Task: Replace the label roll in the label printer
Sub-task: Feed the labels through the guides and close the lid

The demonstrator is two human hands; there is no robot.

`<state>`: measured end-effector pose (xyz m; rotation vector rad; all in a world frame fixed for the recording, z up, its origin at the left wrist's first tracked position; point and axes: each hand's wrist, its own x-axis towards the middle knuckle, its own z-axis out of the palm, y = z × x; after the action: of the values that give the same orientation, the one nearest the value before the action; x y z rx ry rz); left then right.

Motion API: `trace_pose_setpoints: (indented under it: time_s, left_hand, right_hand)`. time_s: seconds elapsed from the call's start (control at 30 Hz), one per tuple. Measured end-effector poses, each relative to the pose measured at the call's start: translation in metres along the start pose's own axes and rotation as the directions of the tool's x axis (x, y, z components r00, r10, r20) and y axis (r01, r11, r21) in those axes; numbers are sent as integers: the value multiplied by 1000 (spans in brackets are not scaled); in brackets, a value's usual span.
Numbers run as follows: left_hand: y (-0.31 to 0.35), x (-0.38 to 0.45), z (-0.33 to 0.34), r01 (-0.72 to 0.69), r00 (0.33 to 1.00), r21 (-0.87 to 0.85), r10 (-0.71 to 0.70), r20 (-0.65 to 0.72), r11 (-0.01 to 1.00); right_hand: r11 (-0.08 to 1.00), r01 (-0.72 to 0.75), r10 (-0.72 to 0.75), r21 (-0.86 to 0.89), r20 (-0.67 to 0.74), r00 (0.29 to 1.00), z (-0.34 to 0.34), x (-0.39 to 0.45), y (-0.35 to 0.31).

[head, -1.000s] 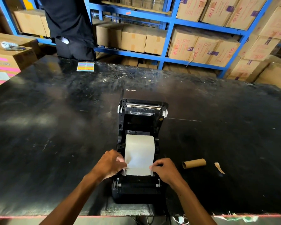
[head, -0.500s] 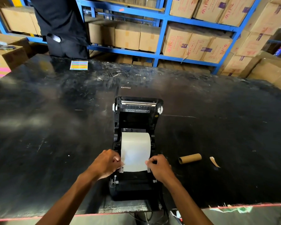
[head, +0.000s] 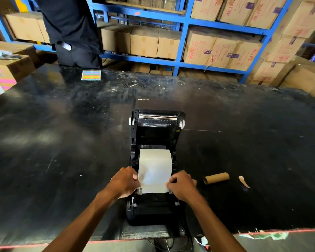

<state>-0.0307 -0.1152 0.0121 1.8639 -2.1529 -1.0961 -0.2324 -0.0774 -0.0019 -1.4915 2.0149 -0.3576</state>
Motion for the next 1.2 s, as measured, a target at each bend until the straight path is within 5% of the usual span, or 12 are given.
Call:
trace_pose_setpoints:
  time_s: [0.13,0.7,0.93,1.2]
  left_hand:
    - [0,2,-4,9,1000,9,-9,13,1000]
    - [-5,-1,-7,-63,998,-49,63,-4,997]
    - [-1,-4,-12,-103,994,51,101,42,993]
    - [-1,-6,-7,-102,995,14,102,2,995]
  right_hand:
    - [982,-48,44,182,26,999,-3,-4,4]
    - [992,-62,49,111,116,992,-11,0,0]
    - [997,-22,22,80,1,1000,-10,-8,-6]
    - [968,-55,61,245,-15,998,0,-12,-2]
